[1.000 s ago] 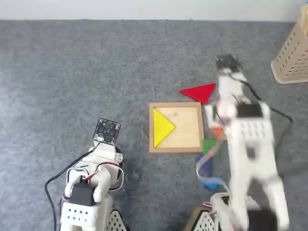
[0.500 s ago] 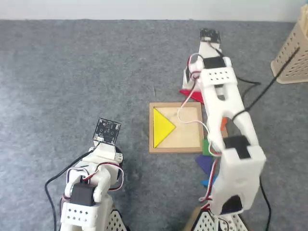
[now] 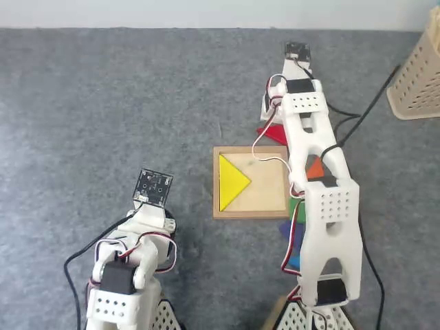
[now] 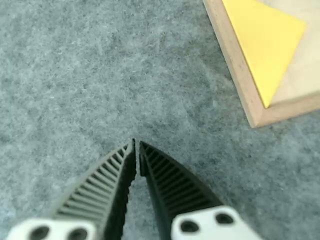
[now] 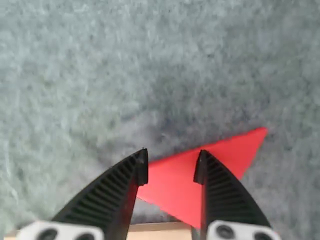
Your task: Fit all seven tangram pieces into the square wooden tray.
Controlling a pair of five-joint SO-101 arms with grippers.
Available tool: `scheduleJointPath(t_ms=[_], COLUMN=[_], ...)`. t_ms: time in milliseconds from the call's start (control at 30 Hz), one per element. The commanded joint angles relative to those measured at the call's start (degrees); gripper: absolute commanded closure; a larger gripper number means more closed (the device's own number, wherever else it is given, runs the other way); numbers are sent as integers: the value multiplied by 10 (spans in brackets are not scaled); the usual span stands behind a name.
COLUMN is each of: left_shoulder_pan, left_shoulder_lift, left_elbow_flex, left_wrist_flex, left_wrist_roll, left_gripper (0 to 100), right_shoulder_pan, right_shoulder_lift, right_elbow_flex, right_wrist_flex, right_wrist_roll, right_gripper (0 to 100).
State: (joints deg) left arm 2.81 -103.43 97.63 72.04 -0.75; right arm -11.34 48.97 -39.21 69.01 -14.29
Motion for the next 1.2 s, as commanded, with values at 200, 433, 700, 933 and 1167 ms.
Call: scheduleJointPath(t_ms=[200,433,700,933,1167], left_shoulder_pan=[4,4,4,4,4], left_shoulder_lift=[-12,-12,-12,-12,-12], left_elbow_flex=[-11,-11,-11,-11,-11], left_wrist_flex=[4,4,4,4,4], left_wrist_roll=[4,4,4,4,4], left_gripper=[988,988,988,988,988], right_shoulder_pan=[29,80,118,138,52], right_shoulder_lift=[17,21,5,-30,22], right_elbow_flex=[-69,-69,-117,-228,-229], right_wrist_flex=[145,198,270,320,256], right_wrist_roll=[61,81,105,70,4], right_gripper=[790,777,777,775,774])
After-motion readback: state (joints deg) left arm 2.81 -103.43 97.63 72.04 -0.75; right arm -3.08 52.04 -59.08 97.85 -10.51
